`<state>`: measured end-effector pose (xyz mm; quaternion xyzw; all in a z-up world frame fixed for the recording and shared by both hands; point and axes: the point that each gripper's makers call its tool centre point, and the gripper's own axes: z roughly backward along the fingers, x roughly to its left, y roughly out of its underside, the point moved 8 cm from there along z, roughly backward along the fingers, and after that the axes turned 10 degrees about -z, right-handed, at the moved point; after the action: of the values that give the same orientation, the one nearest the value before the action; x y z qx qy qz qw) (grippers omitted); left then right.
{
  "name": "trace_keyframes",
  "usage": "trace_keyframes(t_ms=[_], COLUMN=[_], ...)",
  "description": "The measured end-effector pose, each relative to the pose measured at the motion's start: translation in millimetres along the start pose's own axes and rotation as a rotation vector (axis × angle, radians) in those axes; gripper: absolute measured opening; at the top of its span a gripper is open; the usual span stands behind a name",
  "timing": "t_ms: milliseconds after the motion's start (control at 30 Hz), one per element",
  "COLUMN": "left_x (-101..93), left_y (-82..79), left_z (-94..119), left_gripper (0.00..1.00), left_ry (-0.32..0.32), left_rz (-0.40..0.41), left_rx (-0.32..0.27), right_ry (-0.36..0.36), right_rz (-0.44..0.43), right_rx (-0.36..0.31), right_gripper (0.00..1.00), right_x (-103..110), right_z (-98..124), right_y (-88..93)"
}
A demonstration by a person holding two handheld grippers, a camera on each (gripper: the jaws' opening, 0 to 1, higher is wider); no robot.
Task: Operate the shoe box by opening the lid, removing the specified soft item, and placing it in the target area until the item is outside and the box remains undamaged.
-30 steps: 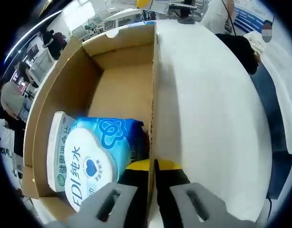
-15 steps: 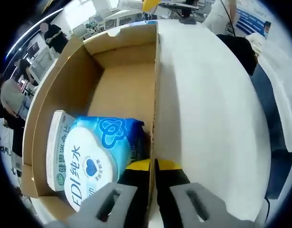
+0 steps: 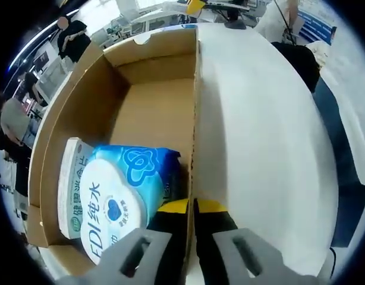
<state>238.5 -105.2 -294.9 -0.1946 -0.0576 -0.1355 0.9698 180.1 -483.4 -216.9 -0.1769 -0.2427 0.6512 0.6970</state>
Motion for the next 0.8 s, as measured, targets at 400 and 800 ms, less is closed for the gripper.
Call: trace_keyframes(t_ms=[400,800], left_x=[0.6,2.2], left_y=[-2.4,-3.7], left_z=[-1.0,-1.3], left_gripper=[0.02,0.02], left_ry=[-0.002,-0.003], left_rz=[-0.009,-0.013], left_rx=[0.008,0.01], right_ry=[0.009,0.045], right_rz=[-0.053,-0.108], right_rx=[0.004,-0.028], right_gripper=[0.19,0.19], right_x=[-13.1,-34.4], right_z=[0.6,4.5], right_y=[25.2,34.5])
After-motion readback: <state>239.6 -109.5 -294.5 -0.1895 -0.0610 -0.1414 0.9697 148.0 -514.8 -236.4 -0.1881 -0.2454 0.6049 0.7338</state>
